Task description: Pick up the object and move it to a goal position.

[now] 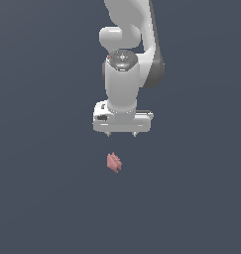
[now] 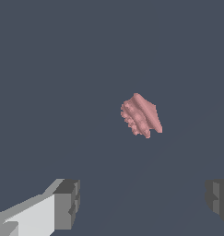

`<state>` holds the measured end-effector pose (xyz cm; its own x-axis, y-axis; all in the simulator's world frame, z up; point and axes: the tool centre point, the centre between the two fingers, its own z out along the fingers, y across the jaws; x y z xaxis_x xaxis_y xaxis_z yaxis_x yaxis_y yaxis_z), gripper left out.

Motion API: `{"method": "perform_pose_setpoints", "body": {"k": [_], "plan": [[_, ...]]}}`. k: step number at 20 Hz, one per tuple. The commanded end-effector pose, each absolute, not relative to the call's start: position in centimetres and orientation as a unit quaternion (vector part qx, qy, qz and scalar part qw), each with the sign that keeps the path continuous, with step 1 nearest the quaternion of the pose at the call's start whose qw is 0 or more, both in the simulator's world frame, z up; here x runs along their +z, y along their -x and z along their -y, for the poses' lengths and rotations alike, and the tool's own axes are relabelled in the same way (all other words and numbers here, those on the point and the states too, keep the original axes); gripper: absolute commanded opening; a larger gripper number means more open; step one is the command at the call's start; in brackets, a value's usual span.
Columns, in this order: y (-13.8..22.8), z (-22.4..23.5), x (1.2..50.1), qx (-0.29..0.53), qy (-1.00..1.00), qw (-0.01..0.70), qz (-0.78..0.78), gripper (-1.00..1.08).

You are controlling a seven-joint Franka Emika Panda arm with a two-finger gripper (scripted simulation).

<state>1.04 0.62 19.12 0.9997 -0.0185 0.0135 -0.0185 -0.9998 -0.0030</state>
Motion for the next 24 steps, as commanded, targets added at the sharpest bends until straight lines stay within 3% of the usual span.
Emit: {"method": "perform_pose_setpoints", "body": {"k": [1,10,24], "plan": [[-1.0,-0.6,19.1,-0.007,1.0,0.001,-0.009,1.0],[-0.5,-4.1,18.9,-0.004,0.999,0.001,0.035,1.0],[-1.7,-3.0,17.7,-0.003,0.997,-0.001,0.075,1.0]]}}
